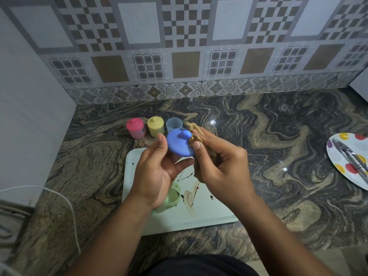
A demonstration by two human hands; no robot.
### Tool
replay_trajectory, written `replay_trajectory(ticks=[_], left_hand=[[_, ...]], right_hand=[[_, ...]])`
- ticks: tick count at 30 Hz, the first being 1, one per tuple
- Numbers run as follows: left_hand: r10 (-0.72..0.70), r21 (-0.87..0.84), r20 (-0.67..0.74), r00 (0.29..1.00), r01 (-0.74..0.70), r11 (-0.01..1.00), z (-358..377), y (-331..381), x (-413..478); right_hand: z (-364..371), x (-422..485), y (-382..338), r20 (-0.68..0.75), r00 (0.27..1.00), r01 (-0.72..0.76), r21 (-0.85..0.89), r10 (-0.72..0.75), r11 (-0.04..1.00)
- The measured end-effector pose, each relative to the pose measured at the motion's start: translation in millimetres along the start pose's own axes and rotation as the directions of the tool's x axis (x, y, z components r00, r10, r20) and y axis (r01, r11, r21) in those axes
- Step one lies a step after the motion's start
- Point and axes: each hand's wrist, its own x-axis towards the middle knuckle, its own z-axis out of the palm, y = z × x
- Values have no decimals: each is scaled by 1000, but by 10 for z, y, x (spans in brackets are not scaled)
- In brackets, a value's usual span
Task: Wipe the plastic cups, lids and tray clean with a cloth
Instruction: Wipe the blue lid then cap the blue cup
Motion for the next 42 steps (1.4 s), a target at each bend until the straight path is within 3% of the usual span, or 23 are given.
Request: replay_trajectory(ticks=[3, 11, 16, 18, 24, 29, 36, 39, 42], left_hand=[[42, 35, 81, 996, -45, 998, -26, -33, -35], [-20, 57, -22, 1000, 21, 998, -28, 31, 29], [53, 37, 83, 995, -56, 998, -46, 5, 6], [40, 92, 49, 998, -45, 995, -52, 7, -7], [-24, 80, -56, 998, 29, 996, -50, 25, 23], [-6, 51, 91, 996, 1, 999, -124, 22, -20], [-11, 82, -50, 999, 15, 997, -81, 56, 15], [38, 84, 64, 997, -43, 996, -119, 30, -18], [28, 121, 62, 998, -35, 992, -118, 14, -35]], right_hand=[[-3, 25, 11, -21, 999, 42, -29, -43, 999], [7, 22, 2, -6, 999, -36, 50, 36, 998], [24, 40, 27, -19, 999, 25, -13, -25, 1000], [12, 68, 36, -26, 998, 48, -34, -49, 998], [40, 55, 66, 13, 998, -64, 48, 63, 997], [28, 57, 32, -3, 1000, 6, -16, -6, 1000], [79, 35, 20, 19, 991, -132, 115, 131, 985], [71, 38, -23, 1, 995, -100, 80, 100, 992], [56, 69, -21, -6, 999, -53, 29, 53, 998]])
